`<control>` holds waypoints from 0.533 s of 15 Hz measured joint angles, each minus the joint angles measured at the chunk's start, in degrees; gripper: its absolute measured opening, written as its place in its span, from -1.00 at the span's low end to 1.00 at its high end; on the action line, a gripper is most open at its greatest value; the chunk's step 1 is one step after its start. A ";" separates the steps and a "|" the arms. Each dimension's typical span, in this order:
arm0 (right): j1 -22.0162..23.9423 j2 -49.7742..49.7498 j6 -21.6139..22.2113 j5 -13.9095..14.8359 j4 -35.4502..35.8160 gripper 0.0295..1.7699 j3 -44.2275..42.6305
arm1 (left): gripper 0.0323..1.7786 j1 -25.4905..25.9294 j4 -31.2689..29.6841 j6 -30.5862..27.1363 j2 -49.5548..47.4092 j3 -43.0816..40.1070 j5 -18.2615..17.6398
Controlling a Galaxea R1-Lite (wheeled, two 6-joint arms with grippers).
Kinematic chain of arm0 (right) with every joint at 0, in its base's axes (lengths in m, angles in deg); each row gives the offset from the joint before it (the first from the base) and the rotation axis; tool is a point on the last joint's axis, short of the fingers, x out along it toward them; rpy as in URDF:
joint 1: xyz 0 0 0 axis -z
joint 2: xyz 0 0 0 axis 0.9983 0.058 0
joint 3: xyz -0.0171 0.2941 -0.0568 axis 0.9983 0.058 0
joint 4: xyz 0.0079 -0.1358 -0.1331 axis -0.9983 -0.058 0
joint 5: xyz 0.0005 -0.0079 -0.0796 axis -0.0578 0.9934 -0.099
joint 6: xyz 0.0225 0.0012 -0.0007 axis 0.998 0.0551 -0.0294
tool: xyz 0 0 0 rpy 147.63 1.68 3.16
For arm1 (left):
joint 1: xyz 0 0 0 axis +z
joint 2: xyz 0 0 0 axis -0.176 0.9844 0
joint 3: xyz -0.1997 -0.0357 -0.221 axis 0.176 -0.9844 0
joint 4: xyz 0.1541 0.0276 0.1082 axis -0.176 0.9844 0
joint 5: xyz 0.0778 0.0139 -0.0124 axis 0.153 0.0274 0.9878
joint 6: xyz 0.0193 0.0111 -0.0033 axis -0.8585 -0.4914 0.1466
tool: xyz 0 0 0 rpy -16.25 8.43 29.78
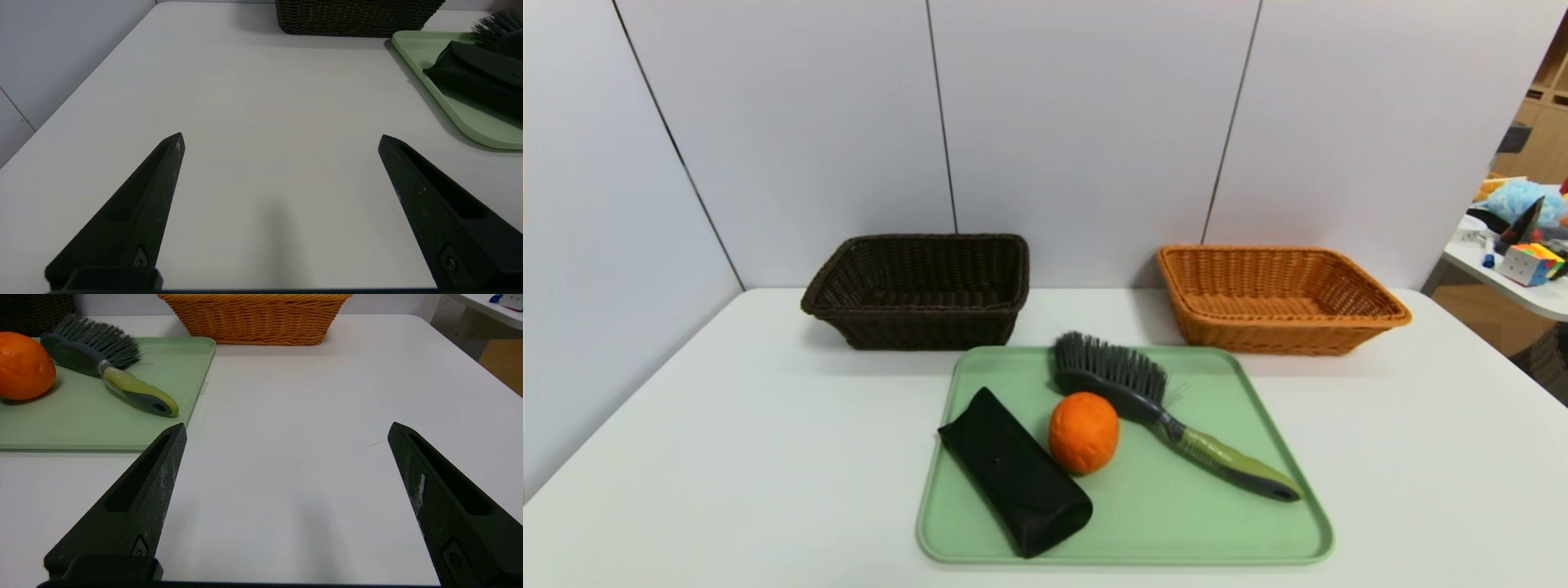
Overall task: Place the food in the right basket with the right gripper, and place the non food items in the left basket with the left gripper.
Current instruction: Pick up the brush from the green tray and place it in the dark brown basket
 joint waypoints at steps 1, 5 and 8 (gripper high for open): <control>0.00 0.00 0.00 0.00 0.00 0.92 0.00 | 0.90 0.00 0.00 0.24 0.00 0.00 0.22; 0.00 0.00 -0.33 -0.07 0.02 0.92 0.00 | 0.90 0.00 0.00 0.37 0.00 0.00 0.34; 0.00 0.00 -0.10 -0.05 0.00 0.92 0.00 | 0.90 0.00 0.00 0.37 0.00 0.00 0.37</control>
